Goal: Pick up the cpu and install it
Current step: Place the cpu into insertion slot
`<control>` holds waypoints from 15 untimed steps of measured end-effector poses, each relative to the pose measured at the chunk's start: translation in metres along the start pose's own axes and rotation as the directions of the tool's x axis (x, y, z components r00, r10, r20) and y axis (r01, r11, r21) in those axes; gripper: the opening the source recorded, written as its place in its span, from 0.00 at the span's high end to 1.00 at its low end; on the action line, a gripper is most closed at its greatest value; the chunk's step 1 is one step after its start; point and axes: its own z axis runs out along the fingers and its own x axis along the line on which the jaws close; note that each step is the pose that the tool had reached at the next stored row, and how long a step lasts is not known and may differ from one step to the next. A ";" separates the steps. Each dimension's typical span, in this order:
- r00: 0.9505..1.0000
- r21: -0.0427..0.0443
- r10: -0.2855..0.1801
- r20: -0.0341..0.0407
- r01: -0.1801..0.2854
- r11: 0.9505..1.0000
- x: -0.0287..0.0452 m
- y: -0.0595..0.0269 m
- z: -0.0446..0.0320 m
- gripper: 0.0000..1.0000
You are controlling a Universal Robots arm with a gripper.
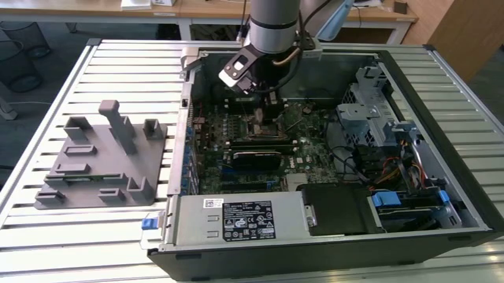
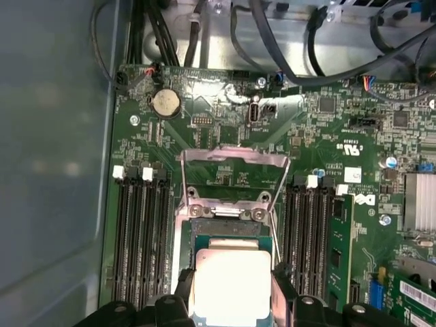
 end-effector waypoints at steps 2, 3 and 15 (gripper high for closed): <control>1.000 0.000 0.000 0.000 0.000 1.000 0.0000 -0.0001 0.0036 0.47; 1.000 0.000 0.000 0.000 0.000 1.000 0.0001 -0.0002 0.0055 0.47; 1.000 0.000 0.001 0.000 -0.001 1.000 0.0002 -0.0005 0.0144 0.47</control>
